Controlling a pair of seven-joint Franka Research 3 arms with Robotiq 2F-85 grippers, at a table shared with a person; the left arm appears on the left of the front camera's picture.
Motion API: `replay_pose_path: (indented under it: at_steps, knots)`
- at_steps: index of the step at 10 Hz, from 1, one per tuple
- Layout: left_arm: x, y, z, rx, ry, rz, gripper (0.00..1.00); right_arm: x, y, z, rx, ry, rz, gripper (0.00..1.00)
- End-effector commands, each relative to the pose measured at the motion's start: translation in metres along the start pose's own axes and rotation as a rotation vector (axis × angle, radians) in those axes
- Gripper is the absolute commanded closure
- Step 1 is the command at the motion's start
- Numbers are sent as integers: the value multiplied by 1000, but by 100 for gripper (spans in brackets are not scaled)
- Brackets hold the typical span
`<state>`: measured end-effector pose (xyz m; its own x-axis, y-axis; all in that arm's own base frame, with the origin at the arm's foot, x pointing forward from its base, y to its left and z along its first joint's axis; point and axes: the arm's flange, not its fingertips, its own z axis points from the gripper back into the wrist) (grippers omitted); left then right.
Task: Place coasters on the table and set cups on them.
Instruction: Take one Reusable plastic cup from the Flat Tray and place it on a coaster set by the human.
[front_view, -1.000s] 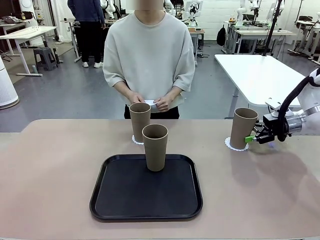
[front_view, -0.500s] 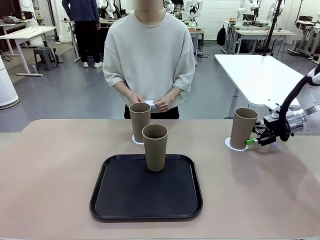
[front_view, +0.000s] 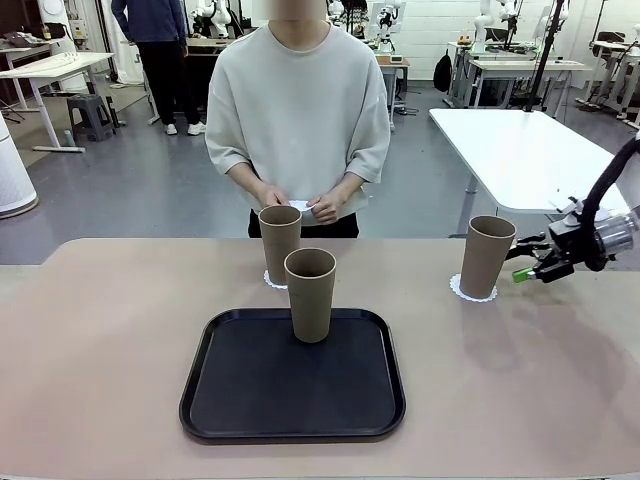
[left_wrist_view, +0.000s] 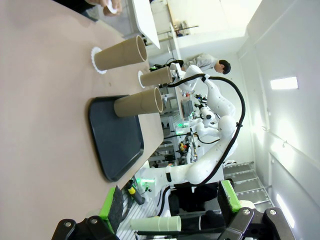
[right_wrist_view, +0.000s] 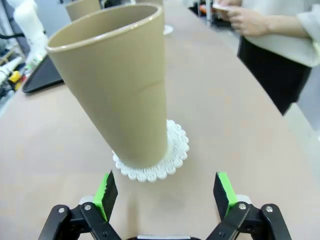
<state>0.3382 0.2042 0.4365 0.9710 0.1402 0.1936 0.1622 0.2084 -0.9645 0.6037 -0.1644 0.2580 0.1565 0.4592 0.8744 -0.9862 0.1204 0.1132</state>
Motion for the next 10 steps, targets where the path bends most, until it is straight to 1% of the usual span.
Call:
replay_pose_path:
  at_steps: [1,2,3,4,5,7,8,9,10]
  knots:
    - [-1,-1,0,9,-13,-4,0,6,9,35,-92,26,-61,0]
    - [-1,-1,0,9,-13,-4,0,19,23,57,-140,69,-63,0]
    - [-1,-1,0,9,-13,-4,0,41,49,71,-164,152,-37,0]
    - [-1,-1,0,9,-13,-4,0,73,83,79,-204,269,-20,0]
    - [-1,-1,0,9,-13,-4,0,101,112,80,-205,367,-35,0]
    - [-1,-1,0,9,-13,-4,0,146,162,73,-184,538,-111,0]
    - [-1,-1,0,9,-13,-4,0,163,180,63,-172,601,-171,0]
    - [-1,-1,0,9,-13,-4,0,180,199,45,-260,660,-272,0]
    - [-1,-1,0,9,-13,-4,0,192,210,32,-299,664,-285,0]
